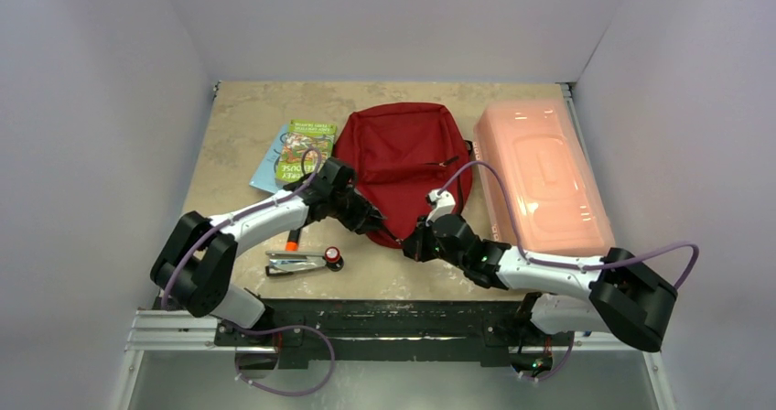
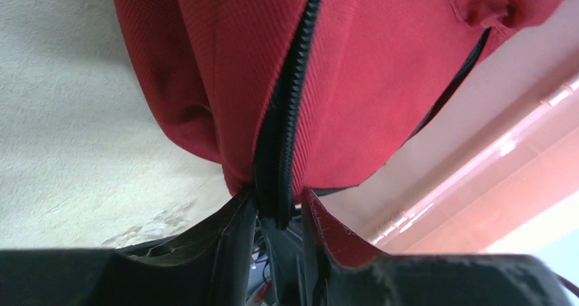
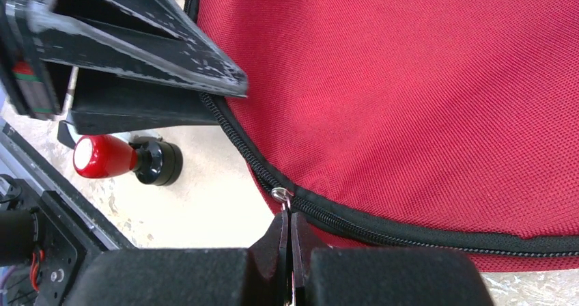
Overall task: Pack the student bag
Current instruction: Unzip the student bag at the center of the board.
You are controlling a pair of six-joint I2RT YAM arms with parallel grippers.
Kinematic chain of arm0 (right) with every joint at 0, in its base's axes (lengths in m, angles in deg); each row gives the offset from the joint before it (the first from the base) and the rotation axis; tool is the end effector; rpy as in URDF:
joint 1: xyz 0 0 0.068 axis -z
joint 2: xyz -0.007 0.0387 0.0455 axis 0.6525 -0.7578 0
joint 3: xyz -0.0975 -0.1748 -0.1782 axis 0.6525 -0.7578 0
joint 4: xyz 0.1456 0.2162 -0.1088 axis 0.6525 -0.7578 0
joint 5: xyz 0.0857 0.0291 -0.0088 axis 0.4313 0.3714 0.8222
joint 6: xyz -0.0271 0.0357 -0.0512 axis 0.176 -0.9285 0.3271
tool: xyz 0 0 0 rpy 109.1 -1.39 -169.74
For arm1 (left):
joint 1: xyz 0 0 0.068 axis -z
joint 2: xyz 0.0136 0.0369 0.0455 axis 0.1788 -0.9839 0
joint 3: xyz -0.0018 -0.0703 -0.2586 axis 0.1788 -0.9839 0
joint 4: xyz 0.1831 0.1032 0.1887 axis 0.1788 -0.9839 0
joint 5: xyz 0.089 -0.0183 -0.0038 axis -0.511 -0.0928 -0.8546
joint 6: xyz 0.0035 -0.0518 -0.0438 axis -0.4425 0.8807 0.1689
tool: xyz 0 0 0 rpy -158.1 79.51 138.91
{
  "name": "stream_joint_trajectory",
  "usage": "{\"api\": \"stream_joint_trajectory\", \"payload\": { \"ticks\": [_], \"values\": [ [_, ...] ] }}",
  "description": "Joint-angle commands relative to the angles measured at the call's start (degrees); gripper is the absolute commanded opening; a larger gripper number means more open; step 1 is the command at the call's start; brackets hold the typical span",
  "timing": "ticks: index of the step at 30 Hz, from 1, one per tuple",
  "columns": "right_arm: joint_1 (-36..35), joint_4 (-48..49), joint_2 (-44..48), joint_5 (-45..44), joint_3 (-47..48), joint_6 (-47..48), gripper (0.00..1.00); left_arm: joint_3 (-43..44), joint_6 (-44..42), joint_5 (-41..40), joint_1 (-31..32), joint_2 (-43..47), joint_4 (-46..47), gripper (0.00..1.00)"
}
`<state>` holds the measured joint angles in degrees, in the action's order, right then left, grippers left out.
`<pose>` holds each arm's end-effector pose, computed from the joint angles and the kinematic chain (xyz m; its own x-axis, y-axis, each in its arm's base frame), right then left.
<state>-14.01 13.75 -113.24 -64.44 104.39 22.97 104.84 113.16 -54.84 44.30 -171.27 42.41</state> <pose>0.1650 0.2178 0.1468 -0.6774 0.1161 -0.7263 -0.3814 0.7889 0.4818 0.2562 -0.1912 0.1608 -0.7008 -0.6844 0.2013 -0.6484 0.4935 -0.5797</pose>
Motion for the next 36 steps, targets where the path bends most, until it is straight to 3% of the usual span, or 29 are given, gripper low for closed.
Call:
{"api": "stream_joint_trajectory", "payload": {
  "ticks": [1,4,8,11,22,30,36],
  "values": [
    [-0.1,-0.4,2.0,-1.5,1.5,0.7,0.0,1.7,4.5,-1.6,1.3,-2.3,2.8,0.28],
    [-0.1,-1.5,2.1,-2.2,1.9,1.1,0.0,1.7,4.0,-3.6,1.4,-1.5,2.0,0.2],
    [-0.1,-6.4,2.5,-6.2,2.7,-0.1,0.0,3.6,-1.0,-7.7,1.2,2.2,-1.8,0.0],
    [-0.1,-7.6,5.6,-8.3,0.8,-1.2,0.0,5.6,-6.2,-8.7,-0.3,4.9,-3.8,0.0],
    [-0.1,-27.7,20.4,-20.4,4.0,-6.4,0.0,3.0,-16.7,13.6,-12.4,12.6,7.0,0.0],
    [0.0,-47.1,16.6,-34.2,12.1,-17.4,0.0,8.2,-22.0,19.2,-16.5,18.5,6.2,0.0],
    [0.8,-58.7,8.3,-41.4,20.6,-27.3,0.0,9.8,-22.0,24.4,-17.6,17.2,9.0,0.0]
  ]
}}
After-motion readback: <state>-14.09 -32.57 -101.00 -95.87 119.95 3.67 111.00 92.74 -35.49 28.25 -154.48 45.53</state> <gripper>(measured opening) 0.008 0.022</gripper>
